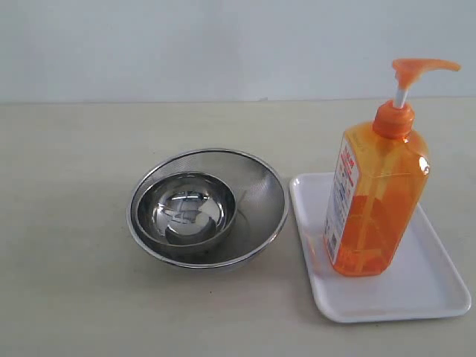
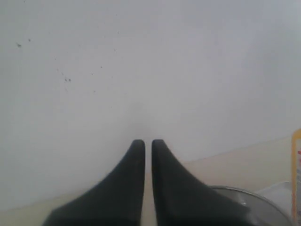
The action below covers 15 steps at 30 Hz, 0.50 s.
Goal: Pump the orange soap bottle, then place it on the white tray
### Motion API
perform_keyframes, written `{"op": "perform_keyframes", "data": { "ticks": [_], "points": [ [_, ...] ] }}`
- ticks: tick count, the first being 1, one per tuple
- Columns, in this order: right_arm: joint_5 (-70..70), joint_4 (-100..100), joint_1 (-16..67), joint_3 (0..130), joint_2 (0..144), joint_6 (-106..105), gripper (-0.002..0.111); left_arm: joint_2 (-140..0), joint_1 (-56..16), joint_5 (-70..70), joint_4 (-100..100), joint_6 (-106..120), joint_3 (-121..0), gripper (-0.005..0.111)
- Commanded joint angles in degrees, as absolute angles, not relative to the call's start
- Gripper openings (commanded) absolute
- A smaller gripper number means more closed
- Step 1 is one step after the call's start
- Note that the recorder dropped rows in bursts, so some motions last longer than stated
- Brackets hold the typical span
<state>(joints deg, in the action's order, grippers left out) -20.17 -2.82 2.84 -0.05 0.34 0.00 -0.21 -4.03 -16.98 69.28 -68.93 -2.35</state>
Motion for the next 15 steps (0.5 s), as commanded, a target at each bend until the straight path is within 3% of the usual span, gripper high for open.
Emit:
{"op": "perform_keyframes", "data": {
  "ticks": [1,6,15],
  "points": [
    [-20.0,-2.9,2.5,0.0,0.0,0.0,0.0,0.0,-3.8,-14.2,51.8,-46.0,-2.4,0.005],
    [-20.0,-2.9,2.5,0.0,0.0,0.0,0.0,0.0,-3.8,-3.1,2.0,-8.4,-0.2,0.005],
    [-20.0,-2.9,2.5,0.0,0.0,0.0,0.0,0.0,-3.8,12.1,0.9,-8.9,0.0,0.005]
  ]
}}
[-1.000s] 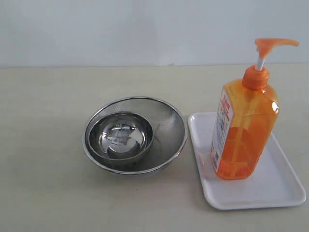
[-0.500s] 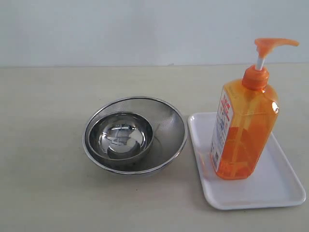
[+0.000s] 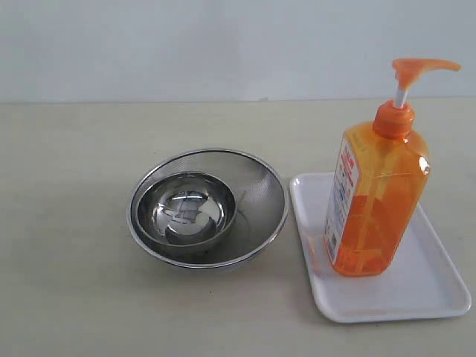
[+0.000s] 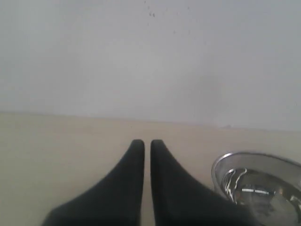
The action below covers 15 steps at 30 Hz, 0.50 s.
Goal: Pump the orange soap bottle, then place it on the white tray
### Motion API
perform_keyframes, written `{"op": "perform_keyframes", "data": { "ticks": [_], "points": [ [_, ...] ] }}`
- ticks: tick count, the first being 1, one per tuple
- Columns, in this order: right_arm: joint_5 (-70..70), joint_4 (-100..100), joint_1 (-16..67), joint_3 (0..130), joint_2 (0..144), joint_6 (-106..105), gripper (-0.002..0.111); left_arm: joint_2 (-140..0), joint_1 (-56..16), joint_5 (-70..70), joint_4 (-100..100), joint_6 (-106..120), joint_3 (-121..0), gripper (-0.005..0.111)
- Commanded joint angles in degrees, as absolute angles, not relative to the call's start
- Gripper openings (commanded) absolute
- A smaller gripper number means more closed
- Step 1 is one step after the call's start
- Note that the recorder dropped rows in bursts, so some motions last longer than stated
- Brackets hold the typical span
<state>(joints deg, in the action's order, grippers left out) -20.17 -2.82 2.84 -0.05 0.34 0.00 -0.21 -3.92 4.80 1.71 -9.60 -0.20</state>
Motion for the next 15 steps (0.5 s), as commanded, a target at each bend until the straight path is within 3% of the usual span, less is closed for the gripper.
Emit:
{"op": "perform_keyframes", "data": {
  "ticks": [1,15],
  "points": [
    [-20.0,-2.9,2.5,0.0,0.0,0.0,0.0,0.0,-3.8,14.6,0.9,-8.9,0.0,0.005],
    [-19.1,-2.9,2.5,0.0,0.0,0.0,0.0,0.0,-3.8,17.1,0.8,-1.2,0.0,0.005]
  ]
}}
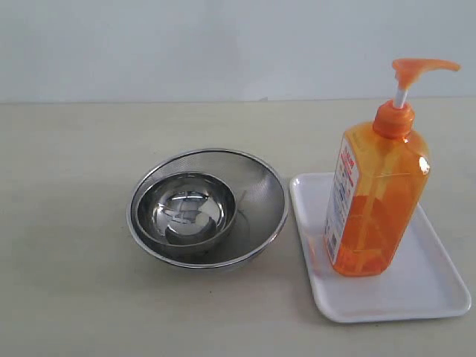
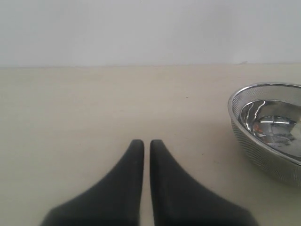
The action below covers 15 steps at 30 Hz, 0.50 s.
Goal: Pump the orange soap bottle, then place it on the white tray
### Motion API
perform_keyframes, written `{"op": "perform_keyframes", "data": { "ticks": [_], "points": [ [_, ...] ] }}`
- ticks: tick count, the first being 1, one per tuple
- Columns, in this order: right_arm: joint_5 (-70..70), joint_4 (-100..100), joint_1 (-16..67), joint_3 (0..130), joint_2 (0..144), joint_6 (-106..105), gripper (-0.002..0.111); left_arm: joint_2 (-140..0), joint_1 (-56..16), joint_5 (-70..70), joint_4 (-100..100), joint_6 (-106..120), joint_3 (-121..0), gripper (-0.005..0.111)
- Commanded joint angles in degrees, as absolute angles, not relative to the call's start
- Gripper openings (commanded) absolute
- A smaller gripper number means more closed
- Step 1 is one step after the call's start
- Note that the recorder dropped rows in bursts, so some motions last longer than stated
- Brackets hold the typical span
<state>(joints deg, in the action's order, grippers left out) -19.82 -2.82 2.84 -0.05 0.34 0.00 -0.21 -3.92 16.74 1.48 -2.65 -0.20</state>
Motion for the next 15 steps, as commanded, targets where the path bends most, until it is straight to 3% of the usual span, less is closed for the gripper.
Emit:
{"op": "perform_keyframes", "data": {
  "ticks": [1,15],
  "points": [
    [-19.1,-2.9,2.5,0.0,0.0,0.0,0.0,0.0,-3.8,17.1,0.7,-1.4,0.0,0.005],
    [-19.1,-2.9,2.5,0.0,0.0,0.0,0.0,0.0,-3.8,17.2,0.4,1.0,0.0,0.005]
  ]
}}
